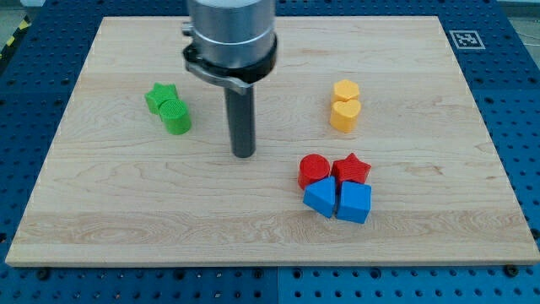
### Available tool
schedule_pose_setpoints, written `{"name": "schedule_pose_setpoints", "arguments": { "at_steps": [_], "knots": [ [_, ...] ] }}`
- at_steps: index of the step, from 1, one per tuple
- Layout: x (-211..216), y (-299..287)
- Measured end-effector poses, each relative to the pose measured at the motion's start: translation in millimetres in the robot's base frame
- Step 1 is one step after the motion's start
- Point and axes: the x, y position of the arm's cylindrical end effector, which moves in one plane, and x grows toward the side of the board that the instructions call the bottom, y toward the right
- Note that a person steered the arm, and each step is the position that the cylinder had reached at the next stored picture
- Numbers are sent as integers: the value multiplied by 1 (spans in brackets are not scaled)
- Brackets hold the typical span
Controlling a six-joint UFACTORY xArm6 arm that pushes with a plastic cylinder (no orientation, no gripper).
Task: Separate the green blocks
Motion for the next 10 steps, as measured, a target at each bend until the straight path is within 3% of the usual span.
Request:
{"name": "schedule_pose_setpoints", "arguments": {
  "at_steps": [3,7,10],
  "knots": [
    [-19,-125],
    [-34,-75],
    [-44,-106]
  ]
}}
